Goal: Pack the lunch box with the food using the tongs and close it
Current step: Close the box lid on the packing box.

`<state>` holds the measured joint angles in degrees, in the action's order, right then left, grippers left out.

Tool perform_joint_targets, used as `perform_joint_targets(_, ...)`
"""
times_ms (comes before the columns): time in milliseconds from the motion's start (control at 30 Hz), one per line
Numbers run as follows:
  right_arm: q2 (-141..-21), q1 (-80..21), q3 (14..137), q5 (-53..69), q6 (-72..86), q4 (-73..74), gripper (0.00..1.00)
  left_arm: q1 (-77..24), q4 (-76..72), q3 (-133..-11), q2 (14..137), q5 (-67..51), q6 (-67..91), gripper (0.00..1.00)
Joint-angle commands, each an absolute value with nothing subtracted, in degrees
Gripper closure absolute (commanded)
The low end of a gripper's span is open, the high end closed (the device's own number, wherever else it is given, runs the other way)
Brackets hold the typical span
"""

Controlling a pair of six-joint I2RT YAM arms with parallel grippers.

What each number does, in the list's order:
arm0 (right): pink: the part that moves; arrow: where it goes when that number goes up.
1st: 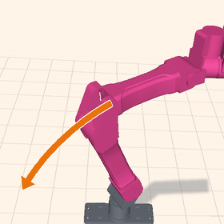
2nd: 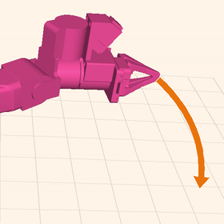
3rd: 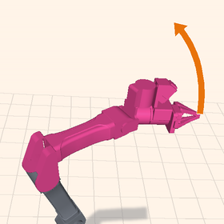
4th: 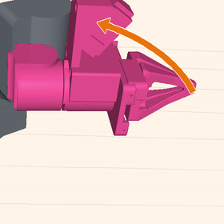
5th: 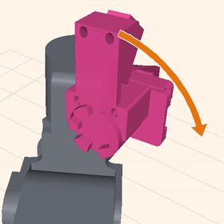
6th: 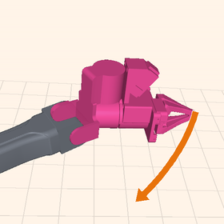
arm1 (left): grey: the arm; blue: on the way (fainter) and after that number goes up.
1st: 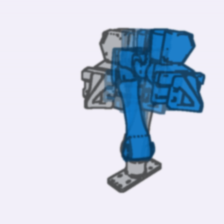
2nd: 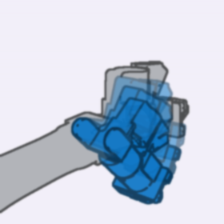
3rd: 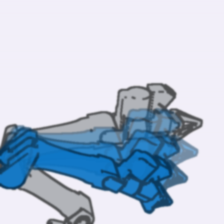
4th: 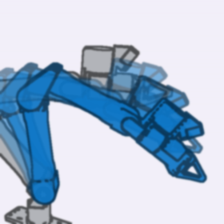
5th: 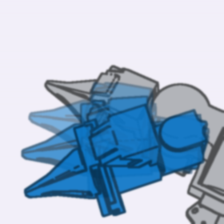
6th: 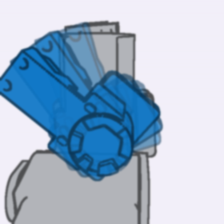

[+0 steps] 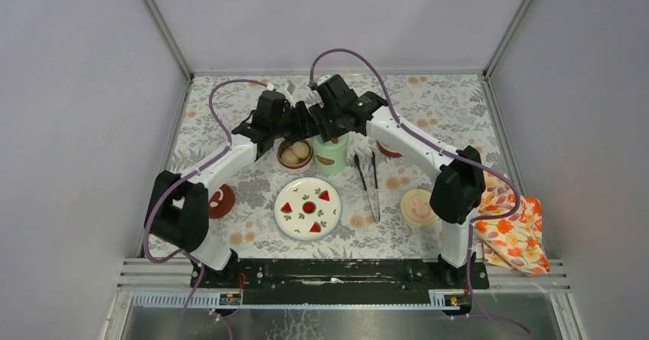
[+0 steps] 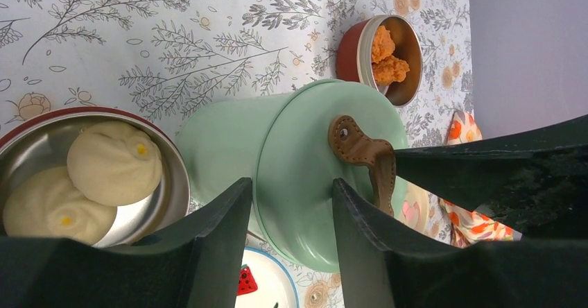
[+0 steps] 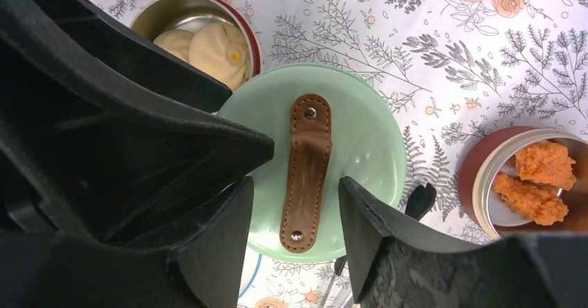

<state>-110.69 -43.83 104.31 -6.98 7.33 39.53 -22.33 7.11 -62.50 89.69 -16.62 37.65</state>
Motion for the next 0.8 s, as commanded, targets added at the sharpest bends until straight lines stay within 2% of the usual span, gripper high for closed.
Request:
perform_joint_targets(0,-116.2,-44.0,100.0,-6.5,9.9,47.5,0.43,-23.0,18.3,-58.9,95.2,-9.7,33.7,0.48)
perform_joint_targets(233,-115.0,-37.9,92.1,-0.2,12.4,42.7,0.43,-24.2,18.4,-59.4,97.3,-9.1,33.5,0.46)
perform_joint_targets(333,-116.2,-37.2,93.7,1.0,11.0,44.6,0.45,-24.7,18.4,-59.3,98.3,-9.5,33.5,0.46)
perform_joint_targets(500,-111.0,-37.2,93.5,6.0,10.1,40.6,0.45,-25.0,18.0,-58.1,98.2,-9.6,33.5,0.45)
perform_joint_targets(767,-109.4,-39.5,96.2,3.5,6.5,42.9,0.44,-25.4,16.8,-55.0,96.0,-10.2,34.0,0.46)
